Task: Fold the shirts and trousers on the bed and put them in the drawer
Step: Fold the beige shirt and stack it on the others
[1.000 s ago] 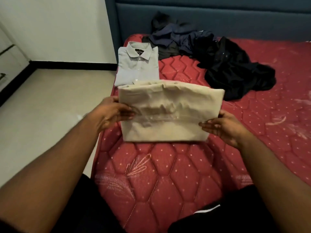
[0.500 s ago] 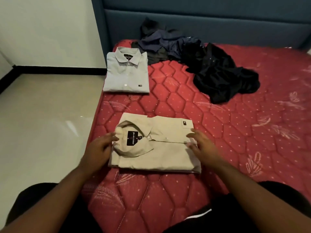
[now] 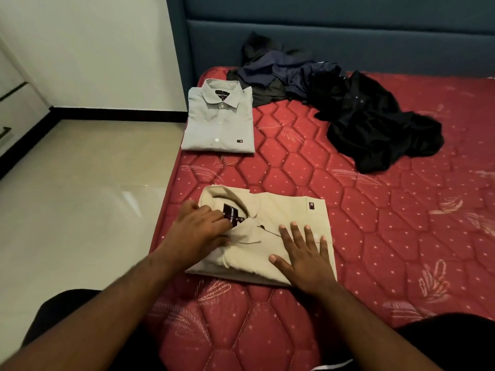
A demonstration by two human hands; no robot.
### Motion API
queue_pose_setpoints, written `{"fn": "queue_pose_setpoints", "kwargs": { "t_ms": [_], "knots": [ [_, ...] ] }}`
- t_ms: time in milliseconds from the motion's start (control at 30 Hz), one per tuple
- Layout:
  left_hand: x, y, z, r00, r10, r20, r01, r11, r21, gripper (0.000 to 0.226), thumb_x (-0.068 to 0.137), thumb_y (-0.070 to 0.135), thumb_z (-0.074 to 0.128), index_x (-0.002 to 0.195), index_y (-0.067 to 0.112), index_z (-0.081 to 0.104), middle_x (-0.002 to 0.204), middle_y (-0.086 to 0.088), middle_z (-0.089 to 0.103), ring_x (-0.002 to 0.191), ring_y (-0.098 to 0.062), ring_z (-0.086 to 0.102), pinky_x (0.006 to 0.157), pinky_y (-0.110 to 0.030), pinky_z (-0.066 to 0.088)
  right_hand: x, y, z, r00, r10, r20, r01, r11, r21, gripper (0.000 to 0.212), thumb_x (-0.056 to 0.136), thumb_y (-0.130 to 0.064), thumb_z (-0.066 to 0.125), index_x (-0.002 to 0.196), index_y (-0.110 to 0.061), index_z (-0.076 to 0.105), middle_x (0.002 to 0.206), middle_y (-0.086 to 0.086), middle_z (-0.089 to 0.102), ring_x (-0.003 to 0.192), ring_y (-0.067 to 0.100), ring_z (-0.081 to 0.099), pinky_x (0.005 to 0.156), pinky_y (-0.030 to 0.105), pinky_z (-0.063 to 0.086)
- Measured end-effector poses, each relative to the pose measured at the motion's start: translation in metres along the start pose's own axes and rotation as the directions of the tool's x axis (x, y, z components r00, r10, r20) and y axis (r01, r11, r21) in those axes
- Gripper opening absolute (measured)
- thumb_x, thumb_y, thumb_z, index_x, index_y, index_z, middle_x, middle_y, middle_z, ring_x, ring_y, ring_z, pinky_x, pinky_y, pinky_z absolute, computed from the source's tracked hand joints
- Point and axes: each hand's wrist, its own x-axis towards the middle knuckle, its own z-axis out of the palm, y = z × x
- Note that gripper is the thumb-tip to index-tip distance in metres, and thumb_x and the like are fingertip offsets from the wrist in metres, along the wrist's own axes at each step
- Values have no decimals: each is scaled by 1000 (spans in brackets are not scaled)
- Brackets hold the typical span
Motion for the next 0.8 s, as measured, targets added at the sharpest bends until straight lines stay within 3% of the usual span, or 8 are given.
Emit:
{"fn": "queue_pose_setpoints", "kwargs": {
  "t_ms": [67,133,233,300,400,500,633,800],
  "knots": [
    [-1,-1,-6,980,-56,193,57,998,1,28,72,51,72,76,26,60,77,9,63,78,-16,63,83,-38,26,1,-4,-4,999,8,34,-9,1000,30,81,78,-83,7,146,-47,-19,153,-14,-28,145,21,-25,113,54,-18],
    [-1,-3,-14,908,-180,379,276,936,-219,40,76,66,60,78,26,65,87,12,68,92,-6,62,92,-37,28,2,-8,-6,1000,21,-1,-21,999,39,86,74,-85,-2,149,-45,-13,158,-11,-21,146,21,-24,111,55,-19],
    [30,-13,-17,901,-434,14,328,659,-677,39,85,52,57,89,18,75,86,10,70,87,-8,64,80,-27,43,8,-15,-8,997,16,-74,-13,999,50,95,69,-83,-18,152,-40,-1,162,-9,-11,147,17,-19,112,54,-19],
    [70,-26,-8,859,-512,29,378,594,-711,19,93,28,62,97,12,73,91,6,66,86,-9,59,76,-25,43,14,-21,-10,996,-23,-90,29,998,60,86,77,-78,-13,153,-39,2,162,-9,-9,147,14,-17,114,52,-18],
    [124,-48,22,874,-378,306,486,645,-590,14,90,8,64,100,4,73,94,-4,70,77,-9,58,71,-15,40,17,-35,-2,986,-101,-132,105,994,19,76,89,-72,2,153,-33,11,161,-7,-3,149,18,-8,115,52,-12],
    [144,-63,46,797,-199,570,515,717,-470,6,83,10,75,85,4,73,75,-3,70,63,-10,59,69,-25,50,8,-53,15,965,-174,-195,172,985,-31,76,94,-71,15,151,-23,28,160,0,14,148,25,16,113,55,6],
    [157,-70,42,732,-82,676,487,757,-436,11,81,19,77,78,11,70,75,2,69,70,-12,62,73,-29,53,-3,-59,32,941,-225,-254,206,974,-97,75,95,-69,23,154,-23,23,161,5,17,148,28,16,114,59,15],
    [170,-71,32,614,-14,789,521,758,-392,21,91,32,66,73,22,61,69,8,59,65,-10,54,61,-23,44,-4,-60,33,921,-260,-291,226,963,-148,70,96,-66,25,154,-26,22,161,7,17,148,31,15,112,63,16]
  ]
}}
